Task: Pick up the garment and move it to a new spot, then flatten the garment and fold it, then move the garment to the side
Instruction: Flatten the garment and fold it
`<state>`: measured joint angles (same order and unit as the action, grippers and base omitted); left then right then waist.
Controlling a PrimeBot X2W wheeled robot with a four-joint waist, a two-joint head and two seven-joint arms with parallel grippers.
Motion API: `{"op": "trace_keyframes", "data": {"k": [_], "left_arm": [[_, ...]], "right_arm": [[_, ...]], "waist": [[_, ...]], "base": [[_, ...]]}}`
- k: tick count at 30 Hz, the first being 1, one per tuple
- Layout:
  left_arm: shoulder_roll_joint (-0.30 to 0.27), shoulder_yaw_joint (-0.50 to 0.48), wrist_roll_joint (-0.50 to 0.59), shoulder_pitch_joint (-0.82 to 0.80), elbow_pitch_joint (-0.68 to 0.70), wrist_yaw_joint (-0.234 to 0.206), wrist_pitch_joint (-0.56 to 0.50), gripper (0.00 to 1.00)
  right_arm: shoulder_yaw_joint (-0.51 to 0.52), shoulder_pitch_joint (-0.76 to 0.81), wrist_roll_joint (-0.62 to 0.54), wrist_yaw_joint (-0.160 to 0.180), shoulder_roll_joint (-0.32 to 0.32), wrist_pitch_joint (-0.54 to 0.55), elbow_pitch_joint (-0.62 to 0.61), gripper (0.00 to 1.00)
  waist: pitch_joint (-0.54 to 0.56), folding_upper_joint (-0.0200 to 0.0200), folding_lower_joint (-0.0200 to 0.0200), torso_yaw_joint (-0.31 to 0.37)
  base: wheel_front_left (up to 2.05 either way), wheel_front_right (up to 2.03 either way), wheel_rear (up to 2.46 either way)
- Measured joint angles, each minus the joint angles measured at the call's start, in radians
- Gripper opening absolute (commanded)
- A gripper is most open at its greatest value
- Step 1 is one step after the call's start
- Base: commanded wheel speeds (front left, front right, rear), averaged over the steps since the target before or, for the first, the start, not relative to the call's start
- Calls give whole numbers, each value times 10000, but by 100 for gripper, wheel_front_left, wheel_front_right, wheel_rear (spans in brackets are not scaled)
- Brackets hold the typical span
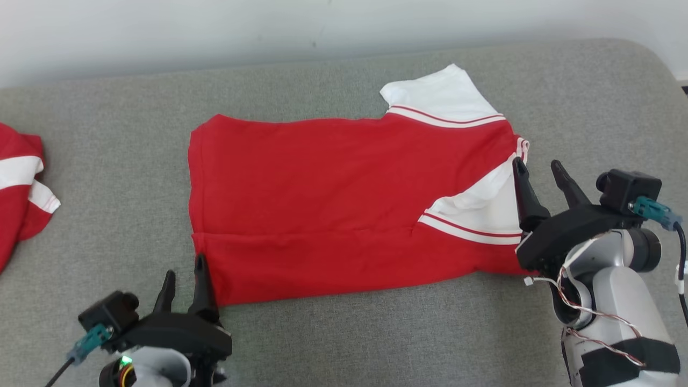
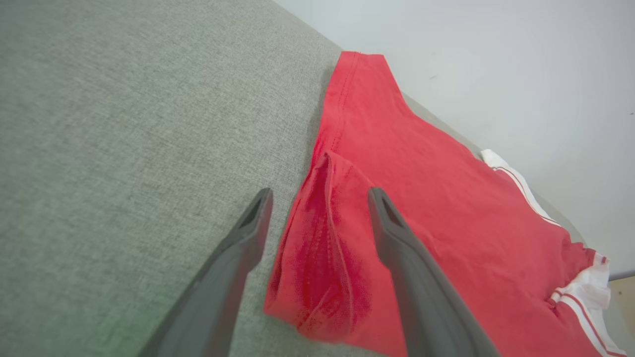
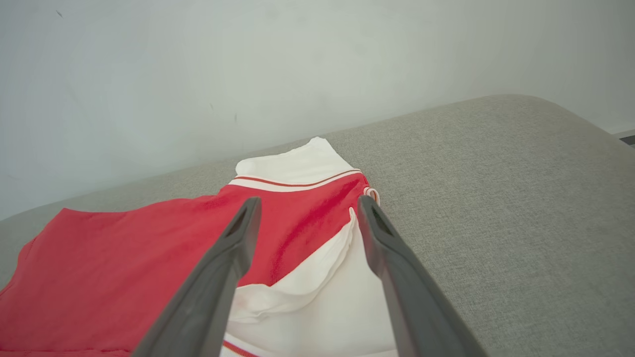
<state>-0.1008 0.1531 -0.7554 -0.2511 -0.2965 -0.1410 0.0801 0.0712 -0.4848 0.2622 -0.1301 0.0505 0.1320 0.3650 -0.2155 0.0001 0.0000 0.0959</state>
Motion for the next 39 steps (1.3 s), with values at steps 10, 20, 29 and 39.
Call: {"op": "trace_keyframes", "data": {"k": [10, 20, 29, 39], "left_arm": [[-489, 577, 869, 1314, 658, 2, 504, 100], [-665, 1436, 2031, 925, 683, -318, 458, 100], [-731, 1804, 2535, 305, -48, -880, -309, 100], [-750, 1703, 2180, 224, -520, -995, -786, 100]], "right_arm": [[909, 1367, -497, 0, -2, 1233, -387, 100], [1795, 1291, -1250, 0, 6, 2278, 161, 100], [1618, 708, -1409, 0, -4, 2811, 1058, 100], [1501, 364, -1534, 0, 12, 3097, 1695, 100]], "waist": [[663, -1, -2, 1], [528, -1, -2, 26], [135, 0, 0, -33], [-146, -1, 0, -144]], "base": [[0, 0, 0], [0, 0, 0], [0, 0, 0], [0, 0, 0]]}}
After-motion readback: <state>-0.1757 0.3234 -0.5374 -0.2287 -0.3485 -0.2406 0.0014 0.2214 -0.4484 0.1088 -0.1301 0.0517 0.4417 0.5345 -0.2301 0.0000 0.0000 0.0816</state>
